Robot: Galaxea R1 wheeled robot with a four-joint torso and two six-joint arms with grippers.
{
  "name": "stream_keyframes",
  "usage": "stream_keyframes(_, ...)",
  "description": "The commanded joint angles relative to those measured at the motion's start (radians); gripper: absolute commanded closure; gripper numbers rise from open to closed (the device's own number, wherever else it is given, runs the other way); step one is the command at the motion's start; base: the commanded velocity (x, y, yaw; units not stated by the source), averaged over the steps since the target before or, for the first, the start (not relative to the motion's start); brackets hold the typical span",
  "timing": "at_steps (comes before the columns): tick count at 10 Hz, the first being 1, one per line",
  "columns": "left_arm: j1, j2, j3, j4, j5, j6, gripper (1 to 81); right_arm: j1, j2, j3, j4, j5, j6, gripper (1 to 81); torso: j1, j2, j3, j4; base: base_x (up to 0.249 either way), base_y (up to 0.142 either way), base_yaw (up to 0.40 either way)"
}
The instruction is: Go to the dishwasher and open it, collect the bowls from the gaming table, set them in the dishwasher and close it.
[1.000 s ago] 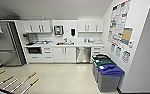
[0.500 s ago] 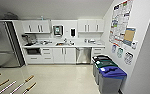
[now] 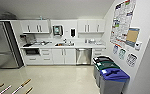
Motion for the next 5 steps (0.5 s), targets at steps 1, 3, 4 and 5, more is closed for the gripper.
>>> stream_keyframes(1,-0.063,-0.017,0.007,-0.011,0.056,0.005,1.0,0.055,-0.010,0.014,0.010,-0.046,-0.005,1.0,0.000,0.000,0.000,0.000,0.151,0.000,0.000)
stream_keyframes(3,-0.063,-0.017,0.007,-0.011,0.056,0.005,1.0,0.055,-0.010,0.014,0.010,-0.046,-0.005,1.0,0.000,0.000,0.000,0.000,0.151,0.000,0.000)
stream_keyframes(4,-0.063,-0.018,0.007,-0.011,0.056,0.005,1.0,0.055,-0.010,0.014,0.010,-0.046,-0.005,1.0,0.000,0.000,0.000,0.000,0.152,0.000,0.000)
stream_keyframes(5,-0.064,-0.018,0.008,-0.011,0.056,0.005,1.0,0.055,-0.012,0.014,0.010,-0.046,-0.005,1.0,0.000,0.000,0.000,0.000,0.151,0.000,0.000)
